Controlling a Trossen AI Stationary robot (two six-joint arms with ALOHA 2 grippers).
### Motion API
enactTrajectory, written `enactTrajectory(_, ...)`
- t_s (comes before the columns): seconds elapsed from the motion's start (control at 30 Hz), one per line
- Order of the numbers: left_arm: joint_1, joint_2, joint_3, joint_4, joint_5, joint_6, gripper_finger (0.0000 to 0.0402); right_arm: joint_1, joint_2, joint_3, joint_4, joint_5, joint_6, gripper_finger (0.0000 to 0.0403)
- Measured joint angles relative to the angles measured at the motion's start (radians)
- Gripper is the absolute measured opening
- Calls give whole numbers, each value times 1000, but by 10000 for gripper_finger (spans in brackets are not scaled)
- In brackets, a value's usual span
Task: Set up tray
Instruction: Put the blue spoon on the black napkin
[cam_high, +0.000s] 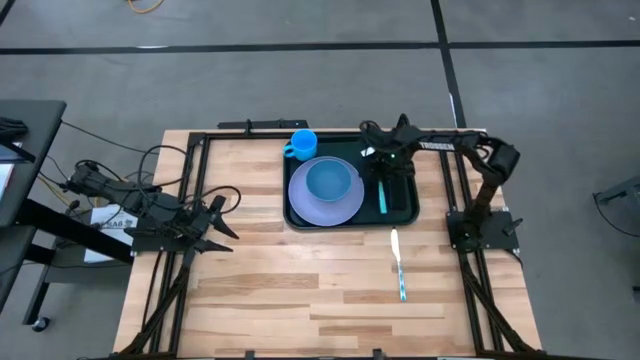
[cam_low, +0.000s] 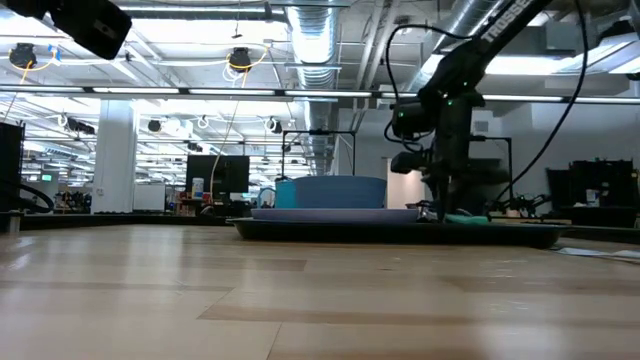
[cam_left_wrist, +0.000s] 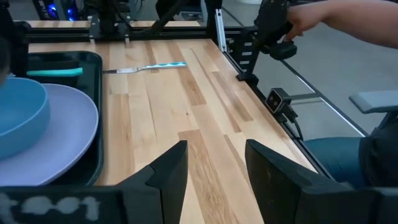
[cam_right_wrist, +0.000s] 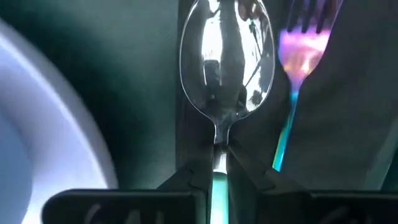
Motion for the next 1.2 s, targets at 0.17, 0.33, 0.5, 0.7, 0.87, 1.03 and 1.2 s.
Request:
enactTrajectory(0.17,0,0,0,0,-2,0,148,-23,46,40,-6,0,-27,19)
enactTrajectory(0.33,0,0,0,-3,-2,0,148,-22,80,77,-8,-15,-40,19)
enactTrajectory(0.5,0,0,0,-11,-2,0,148,-22,125,86,-13,-27,-45,29)
enactTrajectory(0.7,0,0,0,-13,-2,0,148,-22,145,90,-16,-30,-54,19)
enactTrajectory(0.87,0,0,0,-13,-1,0,148,-21,130,86,-11,-26,-48,29)
enactTrajectory(1.03,0,0,0,-14,-1,0,148,-17,123,84,-9,-5,-47,21)
enactTrajectory(1.2,0,0,0,-15,-1,0,148,-13,122,84,-8,10,-32,21)
